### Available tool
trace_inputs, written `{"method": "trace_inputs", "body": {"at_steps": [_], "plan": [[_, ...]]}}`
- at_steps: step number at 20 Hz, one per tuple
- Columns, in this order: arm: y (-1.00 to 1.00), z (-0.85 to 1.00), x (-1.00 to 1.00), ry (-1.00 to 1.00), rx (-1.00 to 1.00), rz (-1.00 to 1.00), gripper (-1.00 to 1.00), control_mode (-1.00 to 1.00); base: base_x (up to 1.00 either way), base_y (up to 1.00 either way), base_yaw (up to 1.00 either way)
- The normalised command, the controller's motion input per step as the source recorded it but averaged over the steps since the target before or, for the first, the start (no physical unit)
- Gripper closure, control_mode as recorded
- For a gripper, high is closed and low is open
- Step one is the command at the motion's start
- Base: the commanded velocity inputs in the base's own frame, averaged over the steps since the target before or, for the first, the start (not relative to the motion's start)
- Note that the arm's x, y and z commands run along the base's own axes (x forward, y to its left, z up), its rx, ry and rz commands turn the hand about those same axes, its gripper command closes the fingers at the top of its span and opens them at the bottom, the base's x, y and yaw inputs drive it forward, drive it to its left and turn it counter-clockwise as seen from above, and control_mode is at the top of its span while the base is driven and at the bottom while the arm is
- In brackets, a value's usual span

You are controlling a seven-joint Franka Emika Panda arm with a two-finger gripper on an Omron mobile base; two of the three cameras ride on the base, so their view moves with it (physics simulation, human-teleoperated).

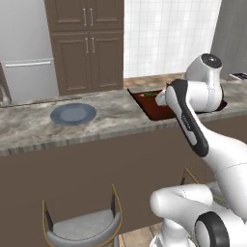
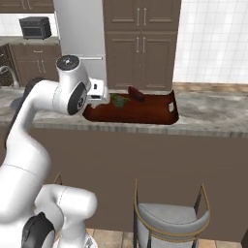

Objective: Create a steak meal by picking up the steak and asparagus from the tray and placing them on the plate. Leave the bell pepper on the tray.

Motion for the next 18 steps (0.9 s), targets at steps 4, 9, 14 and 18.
{"method": "trace_inputs", "body": {"at_steps": [4, 9, 14, 18], "plan": [[0.0, 0.0, 0.54, 0.01, -0.16, 0.03, -1.0, -1.0, 0.0, 0.0, 0.0], [-0.11, 0.0, 0.7, 0.17, -0.14, 0.0, -1.0, -1.0, 0.0, 0.0, 0.0], [-0.12, 0.0, 0.6, 0.12, -0.01, 0.0, -1.0, -1.0, 0.0, 0.0, 0.0], [0.0, 0.0, 0.48, 0.11, 0.0, 0.0, -1.0, -1.0, 0.0, 0.0, 0.0]]}}
